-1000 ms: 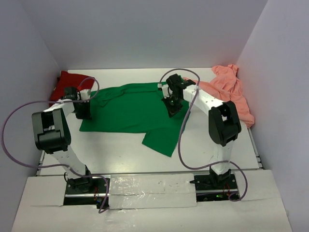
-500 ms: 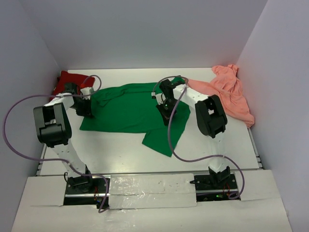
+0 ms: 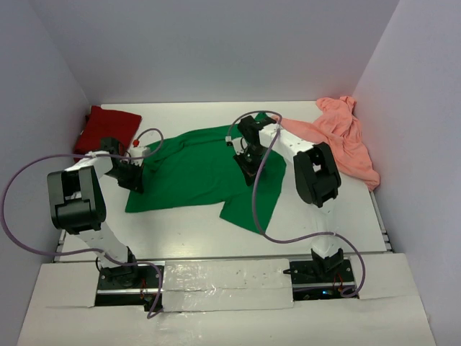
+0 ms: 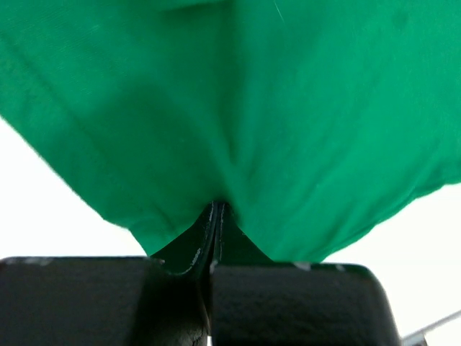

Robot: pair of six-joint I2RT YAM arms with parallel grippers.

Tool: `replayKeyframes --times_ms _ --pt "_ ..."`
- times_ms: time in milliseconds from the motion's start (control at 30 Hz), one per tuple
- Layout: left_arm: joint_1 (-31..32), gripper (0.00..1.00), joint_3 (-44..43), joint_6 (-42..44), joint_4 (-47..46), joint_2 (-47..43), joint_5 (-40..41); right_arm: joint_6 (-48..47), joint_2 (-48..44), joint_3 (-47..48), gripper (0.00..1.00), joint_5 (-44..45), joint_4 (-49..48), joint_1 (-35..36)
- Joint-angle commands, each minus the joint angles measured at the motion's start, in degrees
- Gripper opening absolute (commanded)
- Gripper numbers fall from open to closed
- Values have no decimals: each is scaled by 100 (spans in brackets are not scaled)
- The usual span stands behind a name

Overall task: Fold and stack the t-shirts
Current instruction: Flatten out the tshirt

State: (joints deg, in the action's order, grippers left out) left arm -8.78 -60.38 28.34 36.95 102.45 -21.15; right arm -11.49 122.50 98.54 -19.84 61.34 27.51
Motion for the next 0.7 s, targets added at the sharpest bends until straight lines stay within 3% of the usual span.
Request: replayKeyframes --times_ms 0,300,333,400,467,500,533,600,667 --pt "-45 0 966 418 1499 469 550 -99 -639 -291 0 120 220 27" --pt "-423 0 1222 524 1508 135 778 -187 -1508 -1425 0 437 159 18" --pt "-449 4 1187 524 1508 126 822 -179 -1562 -1486 0 454 133 9" --pt "-502 14 1099 523 1543 108 779 -161 -1667 -1601 0 463 1 18" --pt "-546 39 836 524 1640 56 683 -109 -1746 -1688 0 524 -305 18" --pt "-616 56 722 532 1692 38 595 -65 -1790 -1707 0 507 -411 18" --pt "-643 85 442 532 1858 12 385 -64 -1817 -1724 0 463 -508 18" --pt "-678 99 151 594 2035 11 112 -38 -1826 -1768 0 419 -824 18" --pt "-696 99 -306 647 2263 38 -362 -38 -1808 -1795 0 410 -1106 18"
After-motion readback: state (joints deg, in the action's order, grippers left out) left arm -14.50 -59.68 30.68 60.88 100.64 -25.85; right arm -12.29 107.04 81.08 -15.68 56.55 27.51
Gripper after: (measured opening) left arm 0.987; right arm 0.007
